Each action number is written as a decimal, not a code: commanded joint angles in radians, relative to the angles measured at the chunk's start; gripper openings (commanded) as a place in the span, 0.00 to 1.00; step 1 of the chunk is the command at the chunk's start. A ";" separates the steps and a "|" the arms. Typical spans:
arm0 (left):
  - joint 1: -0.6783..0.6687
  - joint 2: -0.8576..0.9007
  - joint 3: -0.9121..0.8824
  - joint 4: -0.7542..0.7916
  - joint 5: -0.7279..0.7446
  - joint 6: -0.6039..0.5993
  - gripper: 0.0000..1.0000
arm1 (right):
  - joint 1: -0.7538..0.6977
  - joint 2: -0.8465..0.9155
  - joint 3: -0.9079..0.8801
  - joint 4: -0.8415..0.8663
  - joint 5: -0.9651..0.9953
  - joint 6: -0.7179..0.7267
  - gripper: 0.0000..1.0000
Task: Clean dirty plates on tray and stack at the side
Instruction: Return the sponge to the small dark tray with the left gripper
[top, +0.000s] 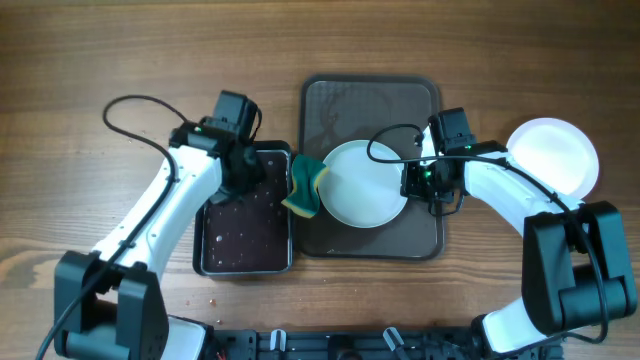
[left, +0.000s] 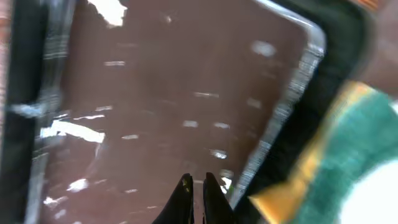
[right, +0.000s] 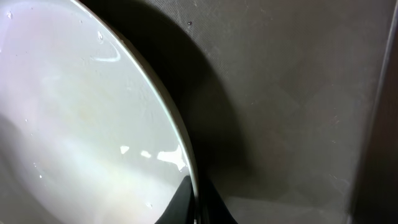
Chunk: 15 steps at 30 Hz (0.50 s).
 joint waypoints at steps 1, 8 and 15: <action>-0.033 -0.027 0.033 0.063 0.198 0.170 0.13 | 0.002 0.025 -0.016 -0.017 0.026 -0.014 0.04; -0.187 -0.041 0.064 0.125 0.161 0.288 0.82 | 0.002 0.025 -0.016 -0.017 0.026 -0.013 0.04; -0.273 0.092 0.064 0.157 -0.066 0.240 0.66 | 0.002 0.025 -0.016 -0.018 0.025 -0.013 0.04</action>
